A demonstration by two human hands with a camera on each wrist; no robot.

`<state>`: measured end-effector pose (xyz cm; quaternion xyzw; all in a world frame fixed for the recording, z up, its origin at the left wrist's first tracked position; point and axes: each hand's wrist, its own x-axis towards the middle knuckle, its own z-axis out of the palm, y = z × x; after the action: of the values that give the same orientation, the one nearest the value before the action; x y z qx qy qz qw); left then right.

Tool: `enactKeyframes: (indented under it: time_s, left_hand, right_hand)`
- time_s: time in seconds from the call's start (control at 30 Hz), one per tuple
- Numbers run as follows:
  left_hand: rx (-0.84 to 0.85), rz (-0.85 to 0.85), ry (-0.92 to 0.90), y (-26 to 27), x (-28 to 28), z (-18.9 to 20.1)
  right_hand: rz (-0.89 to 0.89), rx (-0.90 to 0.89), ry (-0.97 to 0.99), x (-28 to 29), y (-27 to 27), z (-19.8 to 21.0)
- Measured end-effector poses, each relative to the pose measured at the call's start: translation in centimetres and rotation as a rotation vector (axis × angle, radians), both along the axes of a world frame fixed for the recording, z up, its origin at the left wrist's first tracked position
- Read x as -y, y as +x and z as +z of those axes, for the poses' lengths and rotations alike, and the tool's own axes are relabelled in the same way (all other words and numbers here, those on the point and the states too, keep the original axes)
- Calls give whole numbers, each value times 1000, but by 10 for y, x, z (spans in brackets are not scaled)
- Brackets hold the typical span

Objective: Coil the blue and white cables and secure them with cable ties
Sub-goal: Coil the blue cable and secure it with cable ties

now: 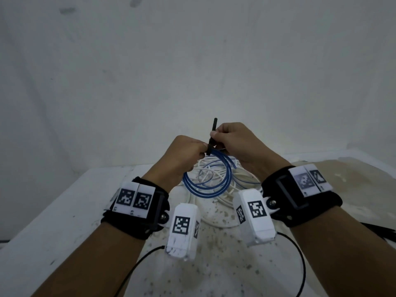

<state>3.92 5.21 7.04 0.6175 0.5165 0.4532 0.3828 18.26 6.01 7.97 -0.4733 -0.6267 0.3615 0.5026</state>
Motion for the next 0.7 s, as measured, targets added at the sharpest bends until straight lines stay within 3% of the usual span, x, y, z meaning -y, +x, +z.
enactKeyframes:
  time_s: [0.1, 0.37, 0.53, 0.7]
  left_hand:
    - [1, -8, 71, 2, 6, 1]
    - [-85, -45, 398, 11, 15, 1]
    - [19, 24, 387, 12, 17, -2]
    - [102, 56, 365, 5, 17, -1]
  right_hand:
    - [-71, 55, 45, 2, 2, 3]
    - [-97, -67, -103, 8, 4, 3]
    - [-51, -266, -198, 11, 2, 12]
    - [135, -287, -219, 16, 6, 13]
